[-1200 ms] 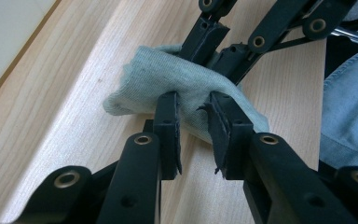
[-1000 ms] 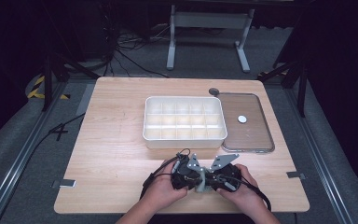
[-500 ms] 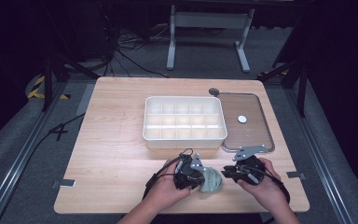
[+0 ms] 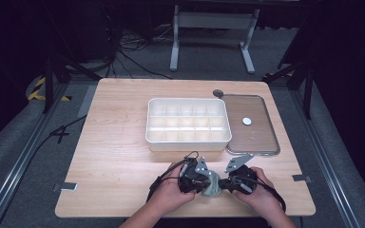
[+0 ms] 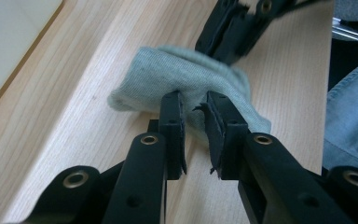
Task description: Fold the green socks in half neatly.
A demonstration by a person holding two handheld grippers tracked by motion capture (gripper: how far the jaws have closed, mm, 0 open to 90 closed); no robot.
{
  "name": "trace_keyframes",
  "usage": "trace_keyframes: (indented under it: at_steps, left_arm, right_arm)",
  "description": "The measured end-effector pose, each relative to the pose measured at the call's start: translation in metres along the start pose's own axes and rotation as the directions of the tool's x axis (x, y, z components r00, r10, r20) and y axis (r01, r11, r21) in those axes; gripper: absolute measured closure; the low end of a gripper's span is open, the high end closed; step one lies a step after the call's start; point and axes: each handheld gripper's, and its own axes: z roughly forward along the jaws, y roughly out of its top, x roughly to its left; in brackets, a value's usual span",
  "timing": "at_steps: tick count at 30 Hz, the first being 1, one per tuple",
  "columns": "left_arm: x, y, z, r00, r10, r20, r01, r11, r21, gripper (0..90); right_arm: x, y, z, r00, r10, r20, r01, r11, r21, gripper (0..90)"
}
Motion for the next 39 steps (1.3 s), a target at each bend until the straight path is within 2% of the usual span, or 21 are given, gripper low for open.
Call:
trace_keyframes:
  at_steps: [3, 7, 15, 17, 20, 23, 26, 33, 36, 39]
  left_arm:
    - [-0.002, 0.001, 0.001, 0.9996, 0.026, 0.009, -0.026, 0.9996, -0.008, 75.5]
    - [-0.002, 0.002, 0.002, 0.9994, 0.025, 0.025, -0.025, 0.9995, -0.019, 72.9]
    - [-0.002, 0.001, 0.007, 0.9984, 0.049, 0.030, -0.048, 0.9987, -0.015, 71.2]
    - [-0.003, 0.000, 0.008, 0.9985, 0.049, 0.025, -0.049, 0.9987, -0.016, 71.2]
    - [-0.006, -0.001, 0.009, 0.9984, 0.055, 0.010, -0.055, 0.9984, -0.012, 71.1]
    - [-0.004, 0.000, 0.009, 0.9986, 0.049, 0.018, -0.049, 0.9988, -0.007, 71.2]
    - [-0.005, 0.000, 0.011, 0.9996, 0.023, 0.013, -0.023, 0.9997, -0.011, 71.2]
    - [-0.004, -0.001, 0.011, 0.9999, 0.002, 0.013, -0.002, 1.0000, -0.007, 71.2]
    - [-0.004, -0.001, 0.011, 0.9999, -0.007, 0.014, 0.007, 1.0000, -0.006, 71.2]
    - [-0.003, -0.001, 0.011, 0.9998, -0.012, 0.015, 0.012, 0.9999, -0.005, 71.2]
  right_arm:
    - [0.005, 0.003, 0.004, 0.9999, -0.011, -0.010, 0.011, 1.000, -0.001, 83.9]
    - [0.008, 0.004, 0.008, 0.9998, -0.007, -0.018, 0.007, 1.000, -0.001, 84.0]
    - [-0.001, -0.001, 0.011, 0.9952, 0.027, -0.094, -0.030, 0.999, -0.031, 83.2]
    - [-0.002, -0.001, 0.011, 0.9951, 0.026, -0.095, -0.029, 0.999, -0.028, 82.2]
    - [-0.004, -0.001, 0.006, 0.9962, 0.040, -0.077, -0.040, 0.999, 0.001, 75.5]
    - [-0.012, -0.003, -0.010, 0.9960, 0.073, -0.052, -0.075, 0.996, -0.045, 74.8]
    - [-0.016, -0.003, -0.024, 0.9923, 0.121, -0.030, -0.123, 0.986, -0.111, 71.4]
    - [-0.010, 0.000, -0.023, 0.9908, 0.134, 0.018, -0.129, 0.977, -0.168, 64.7]
    - [-0.007, 0.000, -0.017, 0.9875, 0.157, 0.016, -0.150, 0.966, -0.210, 64.6]
    - [-0.004, 0.001, -0.012, 0.9867, 0.163, 0.004, -0.158, 0.962, -0.223, 64.6]
